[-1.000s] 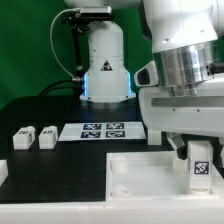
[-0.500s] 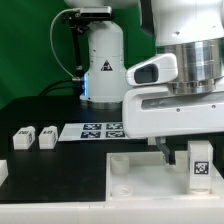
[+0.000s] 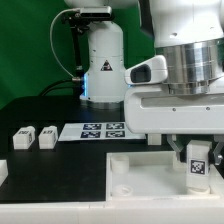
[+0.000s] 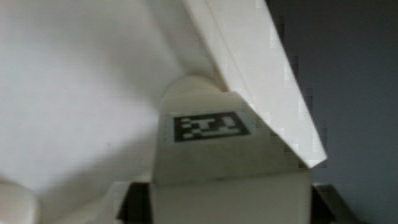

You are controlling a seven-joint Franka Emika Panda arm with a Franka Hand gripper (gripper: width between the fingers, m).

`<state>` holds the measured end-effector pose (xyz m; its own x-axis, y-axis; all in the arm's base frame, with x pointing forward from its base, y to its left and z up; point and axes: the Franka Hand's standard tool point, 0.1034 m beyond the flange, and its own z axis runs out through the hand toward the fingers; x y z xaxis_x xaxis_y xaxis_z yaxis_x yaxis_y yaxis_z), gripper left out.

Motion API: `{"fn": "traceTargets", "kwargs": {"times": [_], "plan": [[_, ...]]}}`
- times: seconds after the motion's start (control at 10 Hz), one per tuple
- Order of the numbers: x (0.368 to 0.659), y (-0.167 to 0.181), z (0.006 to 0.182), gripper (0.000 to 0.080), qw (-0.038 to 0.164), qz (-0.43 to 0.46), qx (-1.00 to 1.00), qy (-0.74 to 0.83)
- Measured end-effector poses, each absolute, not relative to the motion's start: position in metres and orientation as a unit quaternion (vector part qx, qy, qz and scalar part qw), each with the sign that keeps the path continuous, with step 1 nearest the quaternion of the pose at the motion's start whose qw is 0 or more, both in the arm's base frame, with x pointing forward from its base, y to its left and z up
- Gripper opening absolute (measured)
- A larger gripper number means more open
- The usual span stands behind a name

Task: Assemble one leg

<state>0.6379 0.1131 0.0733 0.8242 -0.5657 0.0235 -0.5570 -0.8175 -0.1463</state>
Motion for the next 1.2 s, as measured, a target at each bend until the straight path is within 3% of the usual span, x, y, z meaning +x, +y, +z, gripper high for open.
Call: {"fn": "traceTargets", "kwargs": {"times": [0.2,0.5,0.9,1.2], "plan": [[0.6378,0.1103,0.0719,0.0298,0.074,-0.021,-0.885,0.459],[0.6339,0.1068,0.0705,0.0298,0.1,0.006,-0.719,0.687],[0.6327,0.1072,0.0699,0.0298,0.106,0.01,-0.698,0.708],[0.6322,0.1083,0.0696,0.0609,0.096,-0.008,-0.82,0.565]]}}
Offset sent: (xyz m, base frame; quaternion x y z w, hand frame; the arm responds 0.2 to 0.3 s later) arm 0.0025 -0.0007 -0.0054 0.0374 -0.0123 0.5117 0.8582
